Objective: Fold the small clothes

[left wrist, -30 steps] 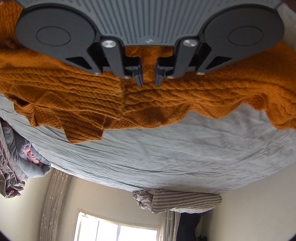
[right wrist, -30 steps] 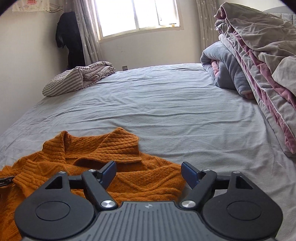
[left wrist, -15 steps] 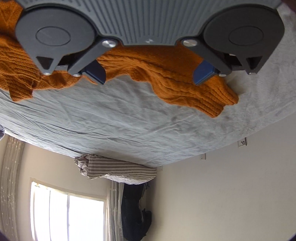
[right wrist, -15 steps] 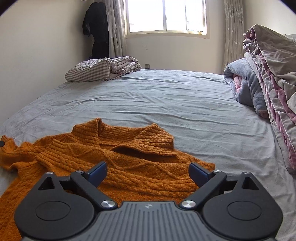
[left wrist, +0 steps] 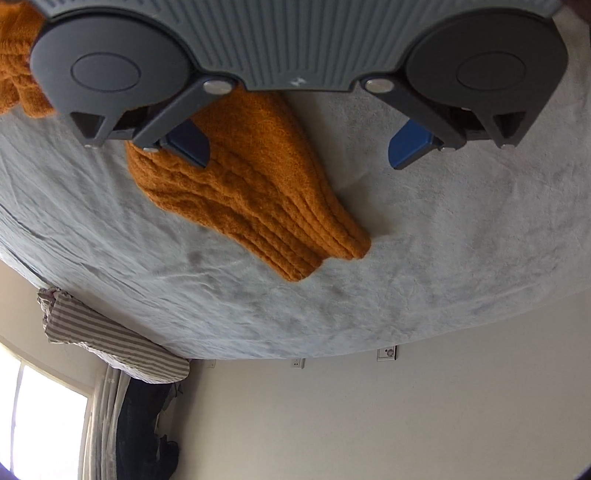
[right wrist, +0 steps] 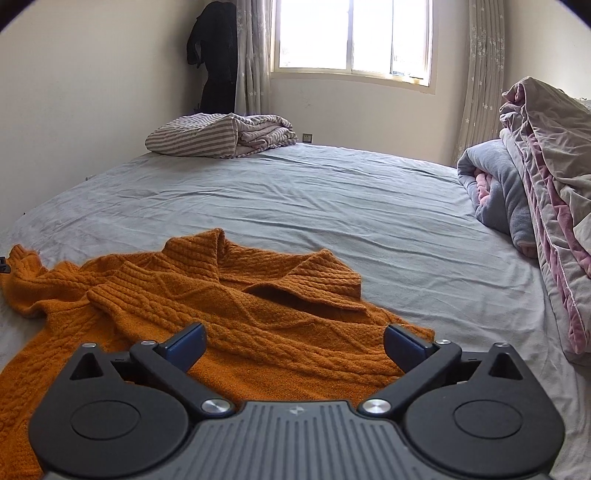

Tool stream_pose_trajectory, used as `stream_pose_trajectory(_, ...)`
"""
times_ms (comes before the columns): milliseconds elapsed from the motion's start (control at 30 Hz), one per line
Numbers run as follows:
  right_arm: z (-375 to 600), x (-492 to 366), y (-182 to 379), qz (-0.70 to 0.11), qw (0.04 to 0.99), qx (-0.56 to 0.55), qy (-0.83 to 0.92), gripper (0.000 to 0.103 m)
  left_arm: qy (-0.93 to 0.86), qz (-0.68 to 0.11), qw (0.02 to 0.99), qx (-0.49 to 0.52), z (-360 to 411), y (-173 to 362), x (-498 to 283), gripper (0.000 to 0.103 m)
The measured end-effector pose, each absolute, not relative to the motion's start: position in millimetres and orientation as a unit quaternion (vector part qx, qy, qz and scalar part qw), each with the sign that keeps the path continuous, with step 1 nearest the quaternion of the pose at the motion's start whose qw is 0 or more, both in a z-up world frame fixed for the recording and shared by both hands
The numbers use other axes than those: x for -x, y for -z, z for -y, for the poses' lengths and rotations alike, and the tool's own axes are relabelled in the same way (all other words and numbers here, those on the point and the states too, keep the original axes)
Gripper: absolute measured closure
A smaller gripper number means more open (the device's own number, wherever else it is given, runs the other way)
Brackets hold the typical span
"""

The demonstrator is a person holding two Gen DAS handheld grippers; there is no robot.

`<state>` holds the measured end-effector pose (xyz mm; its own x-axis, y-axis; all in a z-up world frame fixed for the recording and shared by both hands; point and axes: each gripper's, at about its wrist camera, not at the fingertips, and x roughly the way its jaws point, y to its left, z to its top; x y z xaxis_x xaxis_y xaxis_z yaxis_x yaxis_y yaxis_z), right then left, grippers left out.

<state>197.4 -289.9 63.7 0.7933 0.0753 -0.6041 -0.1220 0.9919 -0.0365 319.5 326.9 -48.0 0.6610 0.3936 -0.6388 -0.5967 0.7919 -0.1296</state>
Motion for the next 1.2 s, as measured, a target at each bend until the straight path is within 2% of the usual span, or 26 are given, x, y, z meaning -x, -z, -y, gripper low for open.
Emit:
stream_pose_trajectory(133, 284, -196, -66, -0.318, 0.945, 0.059, -0.048, 0.000, -0.281, -0.296, 0.885, 0.223, -345, 61, -324, 0.007)
stream_pose_trajectory(167, 283, -196, -66, -0.318, 0.945, 0.060, -0.049, 0.000, -0.285, -0.287, 0.886, 0.227, -347, 61, -324, 0.017)
stream_pose_trajectory(200, 282, -196, -67, -0.318, 0.945, 0.061, -0.050, 0.000, -0.287, -0.280, 0.888, 0.227, -348, 62, -324, 0.036)
stream_pose_trajectory(233, 281, -196, -67, -0.319, 0.944, 0.062, -0.051, 0.000, -0.283, -0.279, 0.889, 0.226, -349, 62, -325, 0.050)
stream_pose_trajectory(267, 279, -196, -68, -0.319, 0.944, 0.065, -0.053, 0.000, -0.270, -0.279, 0.892, 0.233, -351, 62, -326, 0.080)
stream_pose_trajectory(300, 277, -196, -69, -0.319, 0.944, 0.070, -0.054, 0.000, -0.257, -0.274, 0.893, 0.248, -352, 60, -325, 0.093)
stream_pose_trajectory(533, 269, -196, -72, -0.317, 0.944, 0.073, -0.058, 0.000, -0.160, -0.186, 0.940, 0.236, -314, 7, -308, 0.095)
stream_pose_trajectory(833, 269, -202, -68, -0.317, 0.946, 0.049, -0.054, 0.000, -0.014, -0.130, 0.967, 0.220, -210, -77, -309, 0.095)
stream_pose_trajectory(1000, 272, -206, -68, -0.315, 0.946, 0.042, -0.058, 0.000, 0.060, -0.127, 0.965, 0.222, -134, -102, -327, 0.095)
stream_pose_trajectory(1200, 285, -213, -68, -0.319, 0.945, 0.019, -0.062, 0.000, 0.161, -0.144, 0.952, 0.216, -32, -103, -339, 0.095)
